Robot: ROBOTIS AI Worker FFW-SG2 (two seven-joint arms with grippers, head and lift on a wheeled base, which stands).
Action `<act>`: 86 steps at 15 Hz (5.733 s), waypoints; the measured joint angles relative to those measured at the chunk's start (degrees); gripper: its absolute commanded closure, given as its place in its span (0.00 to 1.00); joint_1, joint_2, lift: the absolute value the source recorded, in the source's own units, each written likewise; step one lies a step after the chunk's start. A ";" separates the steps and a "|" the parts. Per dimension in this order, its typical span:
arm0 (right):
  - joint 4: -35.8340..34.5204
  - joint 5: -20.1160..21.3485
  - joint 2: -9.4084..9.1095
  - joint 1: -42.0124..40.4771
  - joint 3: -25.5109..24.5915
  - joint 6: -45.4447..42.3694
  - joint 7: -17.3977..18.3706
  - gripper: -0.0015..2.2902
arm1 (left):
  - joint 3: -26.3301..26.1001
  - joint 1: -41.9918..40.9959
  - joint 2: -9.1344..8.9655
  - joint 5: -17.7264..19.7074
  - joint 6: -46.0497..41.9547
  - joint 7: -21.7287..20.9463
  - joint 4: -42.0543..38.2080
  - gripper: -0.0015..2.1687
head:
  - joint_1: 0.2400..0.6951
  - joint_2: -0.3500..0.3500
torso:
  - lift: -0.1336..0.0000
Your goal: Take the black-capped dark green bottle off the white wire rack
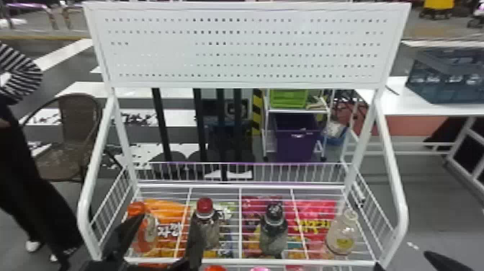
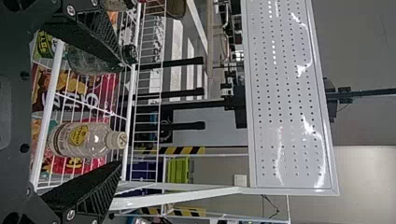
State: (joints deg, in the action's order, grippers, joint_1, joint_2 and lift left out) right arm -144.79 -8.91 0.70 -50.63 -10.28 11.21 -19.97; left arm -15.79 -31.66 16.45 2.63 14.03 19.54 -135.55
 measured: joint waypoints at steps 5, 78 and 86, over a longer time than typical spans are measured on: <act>-0.07 0.03 0.00 -0.15 0.12 -0.37 -0.01 0.05 | 0.04 0.02 0.14 0.00 -0.01 -0.02 -0.06 0.07 | 0.57 0.50 | 1.00; 11.10 3.01 7.14 8.29 11.91 -11.02 19.09 0.73 | 4.40 2.88 0.17 2.67 2.10 -0.11 2.36 0.07 | 0.57 0.50 | 1.00; 11.00 2.93 7.14 7.83 11.86 -11.07 19.00 0.73 | 4.53 2.05 0.07 2.55 2.10 -0.03 1.55 0.07 | 0.57 0.50 | 1.00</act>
State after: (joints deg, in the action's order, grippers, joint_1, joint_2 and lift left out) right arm -133.78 -5.98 7.84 -42.80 1.58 0.14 -0.96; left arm -11.26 -29.61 16.52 5.19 16.13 19.51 -134.00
